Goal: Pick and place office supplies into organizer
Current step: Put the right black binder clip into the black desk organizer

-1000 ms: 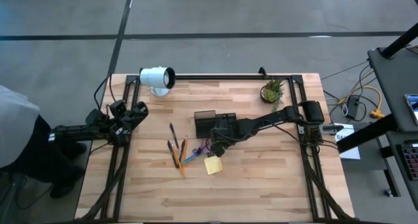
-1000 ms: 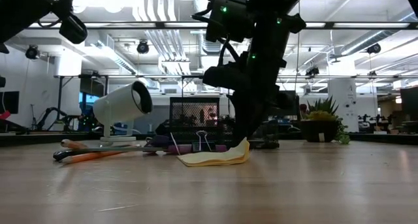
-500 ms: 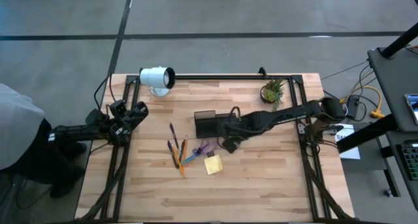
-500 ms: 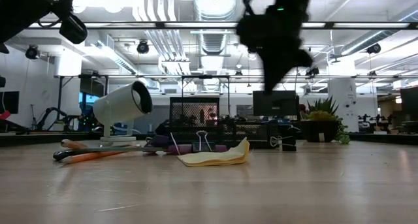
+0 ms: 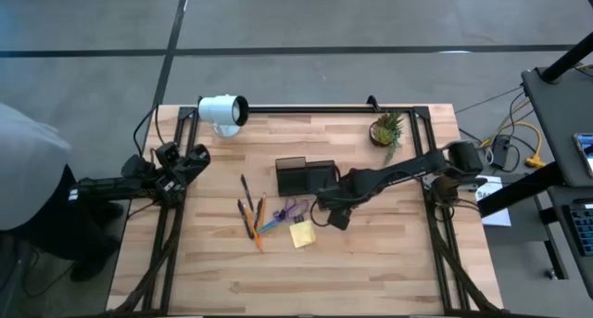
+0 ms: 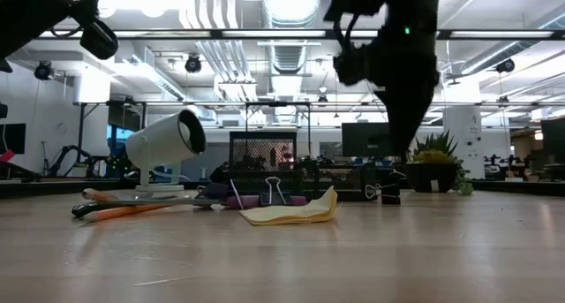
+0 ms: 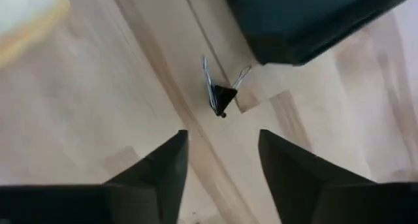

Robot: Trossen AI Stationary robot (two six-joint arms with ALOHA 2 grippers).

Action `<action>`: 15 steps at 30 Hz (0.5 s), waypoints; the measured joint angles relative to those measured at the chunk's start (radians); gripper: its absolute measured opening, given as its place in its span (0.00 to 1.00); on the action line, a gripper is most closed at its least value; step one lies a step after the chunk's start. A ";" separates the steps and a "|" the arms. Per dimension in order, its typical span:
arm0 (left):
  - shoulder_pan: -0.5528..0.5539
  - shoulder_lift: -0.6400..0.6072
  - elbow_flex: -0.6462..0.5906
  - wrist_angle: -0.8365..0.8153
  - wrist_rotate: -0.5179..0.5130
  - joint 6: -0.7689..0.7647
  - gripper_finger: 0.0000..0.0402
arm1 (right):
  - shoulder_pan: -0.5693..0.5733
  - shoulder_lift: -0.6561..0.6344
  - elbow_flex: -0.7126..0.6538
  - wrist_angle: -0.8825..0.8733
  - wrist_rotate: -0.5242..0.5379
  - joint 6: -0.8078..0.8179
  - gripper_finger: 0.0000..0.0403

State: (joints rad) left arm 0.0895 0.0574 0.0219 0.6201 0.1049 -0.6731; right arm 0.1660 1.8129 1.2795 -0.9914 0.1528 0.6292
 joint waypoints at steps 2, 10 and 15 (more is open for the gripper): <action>0.000 0.000 0.000 -0.001 0.000 0.000 0.27 | 0.001 0.014 -0.016 0.052 -0.001 -0.008 0.49; 0.000 0.000 0.000 0.000 0.000 0.000 0.27 | -0.009 0.015 -0.117 0.146 -0.004 0.017 0.51; 0.000 0.000 0.000 0.000 0.000 0.000 0.27 | -0.009 0.011 -0.155 0.218 -0.023 0.039 0.51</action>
State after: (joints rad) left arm 0.0895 0.0574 0.0219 0.6197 0.1046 -0.6732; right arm 0.1570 1.8243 1.1240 -0.7735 0.1296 0.6682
